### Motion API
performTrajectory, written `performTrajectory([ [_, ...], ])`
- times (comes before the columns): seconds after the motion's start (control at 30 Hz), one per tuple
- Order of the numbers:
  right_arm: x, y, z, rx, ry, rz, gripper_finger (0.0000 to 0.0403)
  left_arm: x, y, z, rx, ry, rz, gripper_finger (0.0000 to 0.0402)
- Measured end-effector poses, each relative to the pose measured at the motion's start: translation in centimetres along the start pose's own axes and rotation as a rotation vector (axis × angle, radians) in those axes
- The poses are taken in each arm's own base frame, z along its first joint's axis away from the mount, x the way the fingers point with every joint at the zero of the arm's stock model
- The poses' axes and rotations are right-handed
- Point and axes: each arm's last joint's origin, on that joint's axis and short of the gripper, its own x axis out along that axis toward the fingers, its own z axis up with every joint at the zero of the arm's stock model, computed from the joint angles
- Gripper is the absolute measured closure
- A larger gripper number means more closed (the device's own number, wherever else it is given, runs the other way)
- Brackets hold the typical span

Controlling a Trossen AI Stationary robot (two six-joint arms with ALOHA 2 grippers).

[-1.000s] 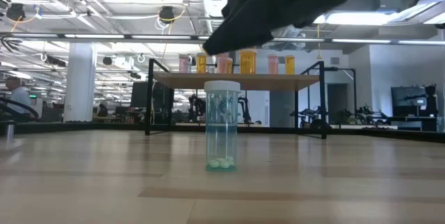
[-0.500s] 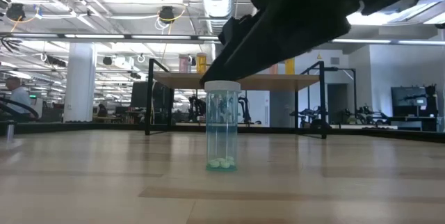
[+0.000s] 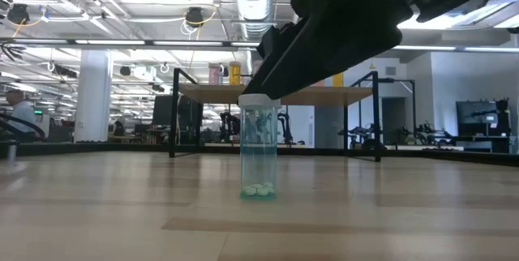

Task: Pick and place medicine bottles onto shelf by color
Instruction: Put the blue pill bottle on the shelf

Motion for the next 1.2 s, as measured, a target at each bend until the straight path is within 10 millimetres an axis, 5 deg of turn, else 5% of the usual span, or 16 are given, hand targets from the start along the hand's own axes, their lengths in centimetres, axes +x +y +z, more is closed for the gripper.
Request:
performTrajectory([
  [0.7, 0.0, -0.2, 0.0, 0.009, 0.004, -0.004, 0.0272, 0.0, 0.0, 0.0, 0.000, 0.000, 0.000, 0.0191],
  [1.0, -0.1, -0.6, 0.0, 0.023, 0.007, -0.011, 0.0276, 0.0, 0.0, 0.0, 0.000, 0.000, 0.000, 0.0191],
  [1.2, -2.3, -1.3, 0.9, 0.047, 0.026, -0.029, 0.0279, 0.0, 0.0, 0.0, 0.000, 0.000, 0.000, 0.0191],
])
